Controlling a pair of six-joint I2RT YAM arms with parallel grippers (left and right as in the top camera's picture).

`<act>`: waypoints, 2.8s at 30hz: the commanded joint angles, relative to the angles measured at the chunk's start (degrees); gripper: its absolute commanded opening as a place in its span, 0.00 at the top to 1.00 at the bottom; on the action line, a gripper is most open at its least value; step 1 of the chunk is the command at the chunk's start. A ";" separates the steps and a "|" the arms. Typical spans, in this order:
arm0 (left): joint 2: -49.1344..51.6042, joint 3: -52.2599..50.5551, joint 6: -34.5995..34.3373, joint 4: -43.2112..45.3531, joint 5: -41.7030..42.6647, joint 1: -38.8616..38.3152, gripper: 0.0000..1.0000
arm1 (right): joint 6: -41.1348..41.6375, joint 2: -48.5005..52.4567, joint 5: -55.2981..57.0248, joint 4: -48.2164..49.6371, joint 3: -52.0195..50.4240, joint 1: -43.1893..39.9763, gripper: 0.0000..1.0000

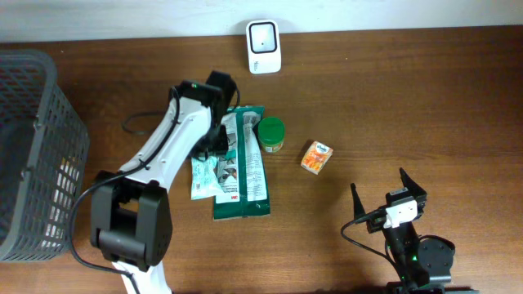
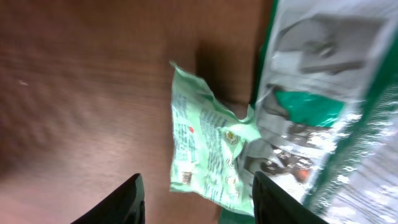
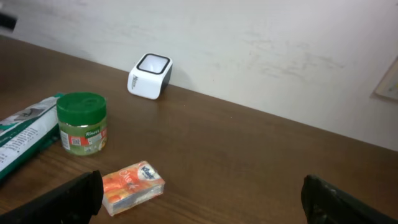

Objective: Scan the item barcode
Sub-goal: 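Take small green sachet from basket with left gripper, drop beside packet, then take white 250 ml tube from basket with left gripper, lay left of packet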

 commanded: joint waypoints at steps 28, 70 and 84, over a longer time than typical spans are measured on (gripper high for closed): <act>-15.28 2.71 22.86 4.02 10.75 66.93 0.40 | 0.42 -0.33 -0.09 -0.37 -0.31 -0.28 0.02; -3.76 10.47 33.05 8.15 20.02 67.17 1.00 | 0.42 -0.33 -0.09 -0.37 -0.31 -0.28 0.01; -23.28 28.02 23.23 -3.93 6.95 22.51 1.00 | 0.42 -0.33 -0.09 -0.37 -0.31 -0.28 0.02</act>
